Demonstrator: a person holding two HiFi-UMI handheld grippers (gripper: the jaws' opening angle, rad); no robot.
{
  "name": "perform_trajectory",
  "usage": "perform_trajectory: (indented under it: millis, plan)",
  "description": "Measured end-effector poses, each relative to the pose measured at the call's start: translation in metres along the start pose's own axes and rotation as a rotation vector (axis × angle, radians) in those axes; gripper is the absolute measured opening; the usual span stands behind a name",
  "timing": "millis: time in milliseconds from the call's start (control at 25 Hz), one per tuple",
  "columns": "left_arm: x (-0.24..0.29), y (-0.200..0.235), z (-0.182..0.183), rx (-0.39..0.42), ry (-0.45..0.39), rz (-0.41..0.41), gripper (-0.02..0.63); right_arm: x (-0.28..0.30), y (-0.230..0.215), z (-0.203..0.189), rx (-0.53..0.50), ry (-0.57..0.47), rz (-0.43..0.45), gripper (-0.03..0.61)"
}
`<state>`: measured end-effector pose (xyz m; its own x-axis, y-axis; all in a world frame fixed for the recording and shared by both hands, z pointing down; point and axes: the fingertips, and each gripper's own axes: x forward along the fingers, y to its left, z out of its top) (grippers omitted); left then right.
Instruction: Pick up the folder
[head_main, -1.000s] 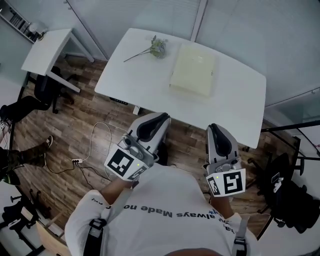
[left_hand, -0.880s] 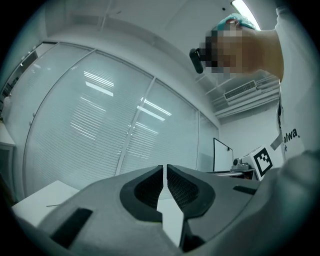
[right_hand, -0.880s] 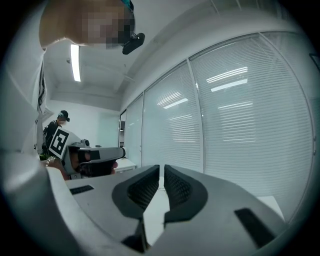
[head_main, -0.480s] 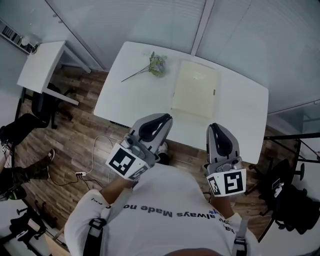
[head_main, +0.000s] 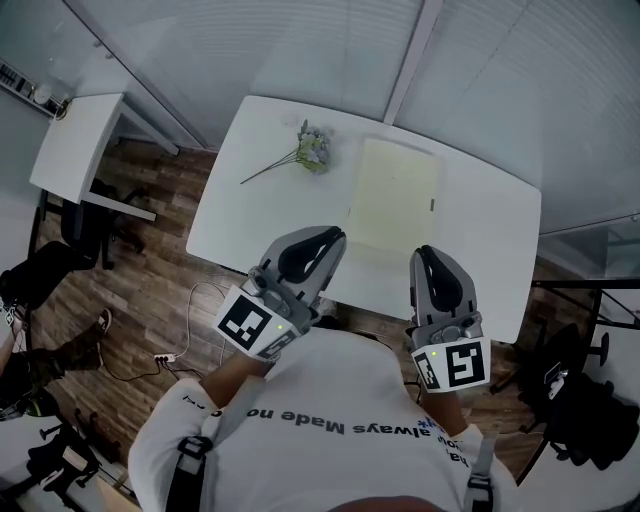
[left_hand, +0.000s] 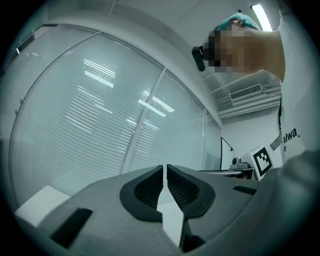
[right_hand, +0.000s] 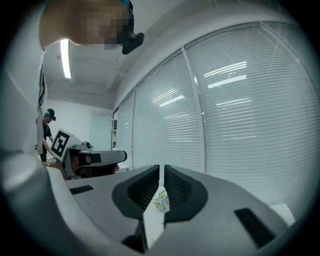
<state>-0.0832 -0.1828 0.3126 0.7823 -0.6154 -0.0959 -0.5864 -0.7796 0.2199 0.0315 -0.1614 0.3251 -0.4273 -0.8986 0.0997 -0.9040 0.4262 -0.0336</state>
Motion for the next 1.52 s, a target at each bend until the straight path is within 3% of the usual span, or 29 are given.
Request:
perform_trajectory:
  millis: [360,1040,1520]
  plan:
    - [0.013,-0.002,0.0,0.004,0.002,0.004,0.029,-0.001,-0.014,0.001,0.007,-0.001,-0.005,0.032]
    - [0.05,-0.054,-0.004,0.013,-0.01,0.013,0.029,-0.049,-0.067,0.005,-0.012,-0.004,-0.013,0.032]
    - [0.056,-0.044,-0.03,0.023,0.066,0.015,0.046,-0.042,-0.07,-0.017,0.023,0.026,0.022,0.037]
